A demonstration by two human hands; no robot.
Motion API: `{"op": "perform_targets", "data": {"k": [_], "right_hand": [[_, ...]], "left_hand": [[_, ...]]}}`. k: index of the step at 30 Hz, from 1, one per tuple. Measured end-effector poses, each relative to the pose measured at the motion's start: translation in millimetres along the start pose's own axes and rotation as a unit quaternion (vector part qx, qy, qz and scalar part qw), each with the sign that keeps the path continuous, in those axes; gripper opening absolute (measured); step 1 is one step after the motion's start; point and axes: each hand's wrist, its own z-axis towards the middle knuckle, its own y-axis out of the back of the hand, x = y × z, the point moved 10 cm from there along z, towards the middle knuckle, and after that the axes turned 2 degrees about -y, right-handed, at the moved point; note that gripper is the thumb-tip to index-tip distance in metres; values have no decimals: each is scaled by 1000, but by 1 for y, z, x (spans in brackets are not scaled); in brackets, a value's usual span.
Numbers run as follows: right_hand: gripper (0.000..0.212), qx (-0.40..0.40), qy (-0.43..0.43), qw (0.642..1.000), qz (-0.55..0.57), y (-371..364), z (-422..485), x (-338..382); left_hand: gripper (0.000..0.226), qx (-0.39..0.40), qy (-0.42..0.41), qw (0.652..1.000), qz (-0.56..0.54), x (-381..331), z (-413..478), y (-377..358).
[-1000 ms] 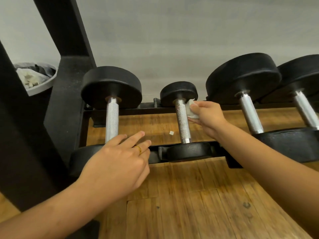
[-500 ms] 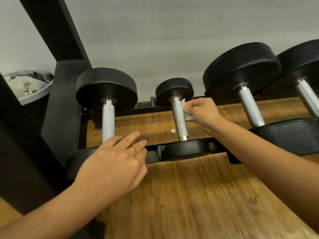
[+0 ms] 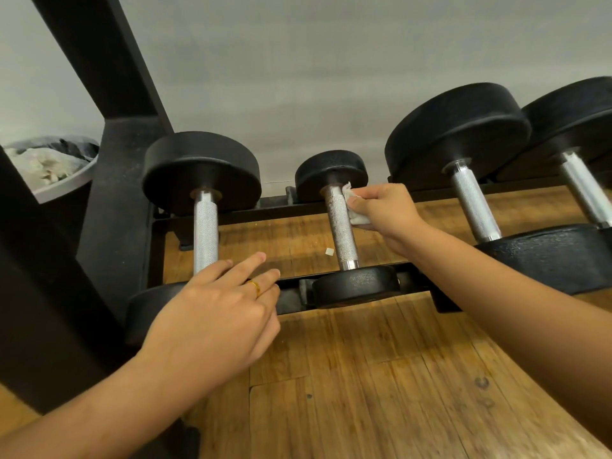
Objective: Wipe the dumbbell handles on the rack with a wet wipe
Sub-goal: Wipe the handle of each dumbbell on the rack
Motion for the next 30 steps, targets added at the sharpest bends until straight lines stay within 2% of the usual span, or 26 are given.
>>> {"op": "perform_targets", "data": {"k": [3, 8, 14, 19, 24, 27, 30], "right_hand": [[26, -15, -17, 1000, 5, 1, 2, -5], [17, 36, -37, 998, -44, 5, -7, -24], [20, 19, -31, 999, 1, 2, -7, -13], [18, 110, -112, 982, -105, 6, -28, -25], [16, 179, -157, 962, -135, 5, -44, -27], [12, 161, -147, 967, -131, 5, -40, -26], [13, 62, -88, 992, -66, 13, -19, -16]], "left_hand": [[49, 1, -4, 1000, 0, -1, 0, 0], [50, -2, -2, 1000, 9, -1, 1, 1], [48, -7, -2, 1000, 12, -2, 1, 1], [50, -15, -3, 1000, 13, -2, 1, 1], [51, -20, -1, 1000, 10, -2, 1, 2], [51, -23, -2, 1000, 6, -3, 1, 2], [51, -24, -6, 1000, 6, -2, 0, 1]]}}
